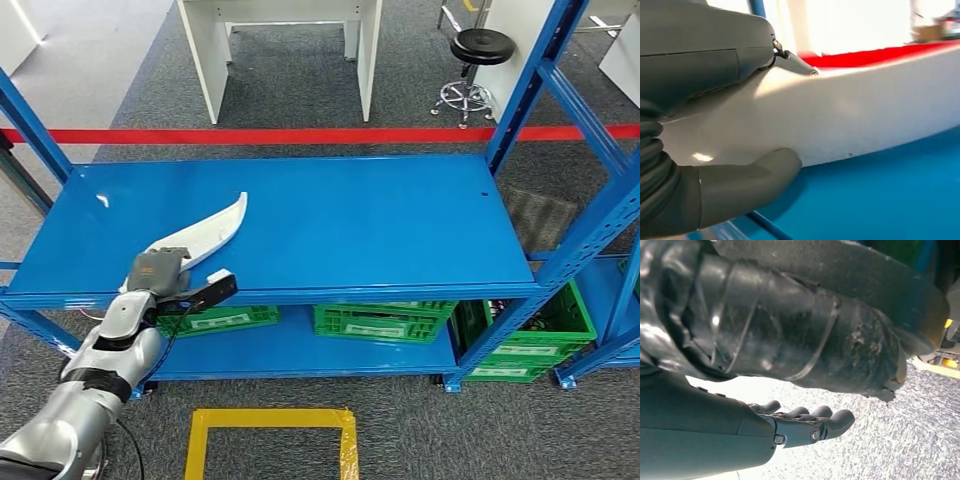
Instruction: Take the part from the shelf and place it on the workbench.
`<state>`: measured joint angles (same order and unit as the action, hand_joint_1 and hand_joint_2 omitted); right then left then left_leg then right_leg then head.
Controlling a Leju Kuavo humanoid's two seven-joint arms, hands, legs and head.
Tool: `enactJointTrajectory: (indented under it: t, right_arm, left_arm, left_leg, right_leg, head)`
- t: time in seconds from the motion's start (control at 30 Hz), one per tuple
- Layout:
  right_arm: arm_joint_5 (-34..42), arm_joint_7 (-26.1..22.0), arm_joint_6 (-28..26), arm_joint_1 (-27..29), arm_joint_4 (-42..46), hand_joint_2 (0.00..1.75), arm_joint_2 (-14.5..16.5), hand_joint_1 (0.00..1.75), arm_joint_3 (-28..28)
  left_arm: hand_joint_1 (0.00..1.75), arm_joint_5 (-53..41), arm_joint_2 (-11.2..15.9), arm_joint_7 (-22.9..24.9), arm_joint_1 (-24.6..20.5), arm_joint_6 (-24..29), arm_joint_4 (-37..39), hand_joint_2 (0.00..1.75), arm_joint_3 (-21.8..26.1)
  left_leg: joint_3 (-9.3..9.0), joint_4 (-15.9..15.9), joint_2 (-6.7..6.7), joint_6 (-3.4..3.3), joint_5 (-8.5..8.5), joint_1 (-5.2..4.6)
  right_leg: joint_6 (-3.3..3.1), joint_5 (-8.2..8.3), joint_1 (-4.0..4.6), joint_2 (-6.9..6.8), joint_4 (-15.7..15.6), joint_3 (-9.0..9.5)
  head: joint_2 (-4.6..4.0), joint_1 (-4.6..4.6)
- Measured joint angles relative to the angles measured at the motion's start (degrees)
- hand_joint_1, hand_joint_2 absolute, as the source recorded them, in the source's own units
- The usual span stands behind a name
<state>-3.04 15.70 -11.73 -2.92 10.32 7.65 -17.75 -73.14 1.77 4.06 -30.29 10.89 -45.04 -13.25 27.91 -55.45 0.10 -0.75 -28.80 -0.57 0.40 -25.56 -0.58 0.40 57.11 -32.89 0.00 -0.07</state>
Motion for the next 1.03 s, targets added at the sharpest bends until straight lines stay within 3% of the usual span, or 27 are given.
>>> enactJointTrajectory:
  t: [0.1, 0.2, 0.37, 0.6, 0.73, 0.8, 0.87, 0.97, 1.03]
  right_arm:
    - [0.8, -0.5, -0.7, 0.1, 0.0, 0.00, 0.0, 0.00, 0.5]
    - [2.1, -0.9, -1.6, 0.3, 0.0, 0.00, 0.0, 0.00, 1.5]
    - [2.9, -1.2, -2.3, 0.4, 0.0, 0.00, 0.0, 0.00, 2.8]
    - [4.9, -2.1, -3.9, 0.9, 0.0, 0.00, 0.2, 0.00, 4.8]
    - [6.0, -2.1, -3.4, 1.2, 0.0, 0.00, 0.7, 0.00, 6.1]
    - [6.1, -1.7, -3.1, 1.2, -0.1, 0.00, 0.9, 0.00, 6.5]
    - [6.2, -1.5, -3.1, 1.2, -0.1, 0.00, 1.0, 0.00, 6.9]
    - [6.3, -1.6, -3.1, 1.2, -0.1, 0.00, 1.0, 0.00, 7.3]
    - [6.3, -1.7, -3.1, 1.2, -0.1, 0.00, 1.0, 0.00, 7.4]
  left_arm:
    - [1.75, 15.5, -1.6, -8.8, 3.3, 0.0, -6.9, 1.75, 2.0]
    - [1.75, 27.8, -4.1, -11.1, 9.2, 1.2, -18.1, 1.75, 3.0]
    - [1.75, 35.6, -6.3, -10.7, 15.5, 1.3, -32.1, 1.75, 2.4]
    - [1.75, 52.4, -7.5, -21.3, 26.7, 4.3, -48.1, 1.75, -1.9]
    - [1.75, 57.4, -7.6, -28.3, 33.8, 8.2, -54.7, 1.75, -5.1]
    - [1.75, 58.7, -7.6, -30.5, 36.1, 9.0, -56.6, 1.75, -6.3]
    - [1.75, 59.4, -7.5, -32.0, 37.5, 9.2, -57.7, 1.75, -7.5]
    - [1.75, 59.3, -7.5, -33.7, 39.2, 10.3, -58.5, 1.75, -8.8]
    - [1.75, 58.5, -7.6, -34.3, 39.6, 11.3, -58.8, 1.75, -9.2]
  left_leg:
    - [0.00, 0.0, 0.03, 0.00, -0.01, -0.02]
    - [0.06, 0.0, 0.06, -0.02, -0.03, -0.05]
    - [0.24, 0.0, 0.07, -0.03, -0.06, -0.05]
    - [0.41, -0.1, 0.07, -0.11, -0.13, -0.07]
    - [0.55, -0.7, 0.05, -0.72, -0.26, -0.21]
    - [0.48, -0.2, 0.13, -1.16, 0.53, -0.02]
    - [0.68, 0.7, 0.36, -1.73, 1.53, 0.35]
    - [1.99, 0.4, 0.60, -1.93, 2.23, 0.51]
    - [2.80, -0.1, 0.68, -1.81, 2.41, 0.54]
  right_leg:
    - [0.01, 0.01, -0.02, 0.12, 0.0, -0.02]
    - [0.03, 0.01, -0.03, 0.17, 0.0, -0.11]
    - [0.03, 0.01, -0.06, 0.19, 0.0, -0.21]
    - [0.10, 0.04, -0.09, 0.14, -0.1, -0.31]
    - [0.60, 0.32, -0.26, 0.17, -0.1, -0.31]
    - [1.09, 0.35, -0.19, 0.12, -0.2, -0.44]
    - [1.42, -2.15, -0.09, 0.07, 2.2, -1.62]
    - [1.83, -8.70, -0.28, 0.00, 12.9, -5.40]
    - [2.08, -9.96, -0.41, -0.05, 16.6, -6.19]
  head:
    - [0.00, 0.00]
    - [0.00, 0.00]
    - [0.00, 0.00]
    - [0.00, -0.01]
    - [0.00, -0.05]
    - [0.00, -0.05]
    - [0.00, 0.22]
    - [0.00, 0.74]
    - [0.00, 0.76]
